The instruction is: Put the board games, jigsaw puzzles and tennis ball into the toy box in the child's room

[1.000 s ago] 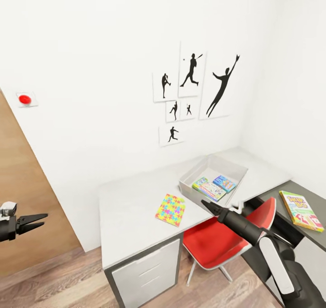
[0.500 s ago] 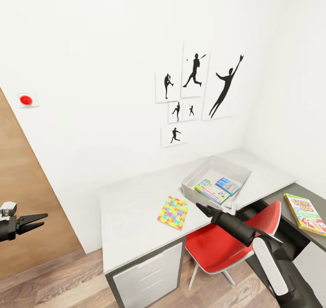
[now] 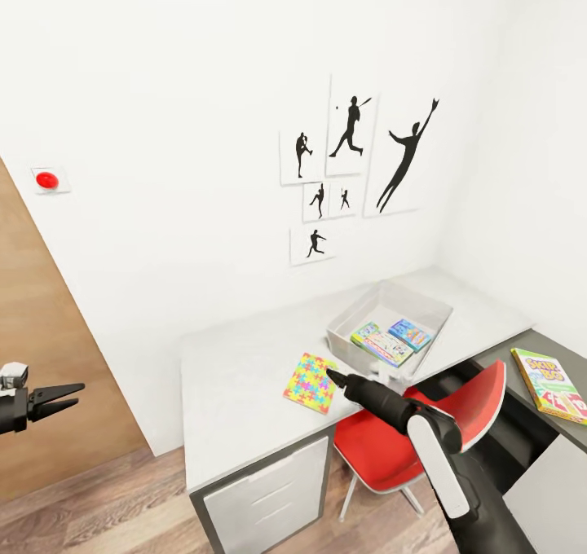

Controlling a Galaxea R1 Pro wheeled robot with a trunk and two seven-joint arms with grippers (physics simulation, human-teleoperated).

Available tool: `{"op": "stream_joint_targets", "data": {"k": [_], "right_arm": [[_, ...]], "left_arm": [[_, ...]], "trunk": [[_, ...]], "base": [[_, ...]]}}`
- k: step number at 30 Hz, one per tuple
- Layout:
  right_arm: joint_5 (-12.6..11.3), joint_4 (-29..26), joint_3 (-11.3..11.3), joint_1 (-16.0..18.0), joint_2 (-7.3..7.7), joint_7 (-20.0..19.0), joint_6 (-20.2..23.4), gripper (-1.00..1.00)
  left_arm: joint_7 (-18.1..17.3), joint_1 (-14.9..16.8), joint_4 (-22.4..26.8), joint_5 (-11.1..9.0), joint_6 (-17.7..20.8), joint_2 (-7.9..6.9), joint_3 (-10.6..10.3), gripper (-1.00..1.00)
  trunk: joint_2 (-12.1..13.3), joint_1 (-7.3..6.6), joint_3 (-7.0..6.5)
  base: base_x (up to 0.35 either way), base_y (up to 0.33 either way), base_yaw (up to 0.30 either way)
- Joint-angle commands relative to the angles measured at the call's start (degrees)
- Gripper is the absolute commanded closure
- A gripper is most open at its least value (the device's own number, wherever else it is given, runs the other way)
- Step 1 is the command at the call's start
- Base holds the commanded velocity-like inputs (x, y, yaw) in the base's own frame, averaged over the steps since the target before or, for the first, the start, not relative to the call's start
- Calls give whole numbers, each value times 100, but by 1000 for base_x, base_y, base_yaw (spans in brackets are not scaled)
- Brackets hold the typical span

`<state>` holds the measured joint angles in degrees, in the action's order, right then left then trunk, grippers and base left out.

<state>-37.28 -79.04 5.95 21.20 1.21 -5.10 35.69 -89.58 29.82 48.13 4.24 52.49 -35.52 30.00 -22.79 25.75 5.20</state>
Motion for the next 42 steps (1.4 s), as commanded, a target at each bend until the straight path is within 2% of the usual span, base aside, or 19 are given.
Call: {"op": "stream_joint_targets", "data": {"k": [1,3,6,13,22,23,27,29,30,34,42], "right_arm": [[6,-5,26,160,-95,290,299,-100],[11,-7,77,329,-237,702,665,-100],[16,-45,155,455,-401,1132,930,-100],[15,-196,228,542,-521,1525,1137,-100],[21,-182,256,555,-538,1600,1128,-100],[26,-194,393,579,-541,1723,1136,-100],[15,-188,567,667,-548,2121,1148,-100],[2,-170,757,755,-550,2507,1158,-100],[0,-167,799,771,-550,2580,1159,-100],[-3,-161,931,813,-551,2797,1160,-100],[2,-152,991,831,-544,2883,1149,-100]], "left_arm": [[-42,6,3,47,60,1,15,-100],[-42,6,3,49,60,2,19,-100],[-42,6,2,50,60,2,27,-100],[-42,6,-5,51,61,1,61,-100],[-42,6,-5,51,60,3,67,-100],[-42,5,-5,51,60,8,67,-100],[-42,6,-5,51,60,10,67,-100],[-42,6,-5,51,65,10,67,-100],[-42,6,-5,51,65,10,67,-100],[-42,3,-5,51,67,10,67,-100],[-42,3,-5,50,68,10,67,-100]], "trunk": [[-13,4,13],[-13,4,13],[-13,4,13],[-13,4,13],[-13,4,13],[-13,4,13],[-13,4,13],[-13,4,13],[-13,4,13],[-13,4,13],[-13,4,13]], "base": [[47,44,0],[94,101,0],[146,168,0],[184,213,0],[170,111,0],[43,10,0],[4,5,0],[-118,2,0],[-144,1,0],[-87,1,83],[-19,0,178]]}}
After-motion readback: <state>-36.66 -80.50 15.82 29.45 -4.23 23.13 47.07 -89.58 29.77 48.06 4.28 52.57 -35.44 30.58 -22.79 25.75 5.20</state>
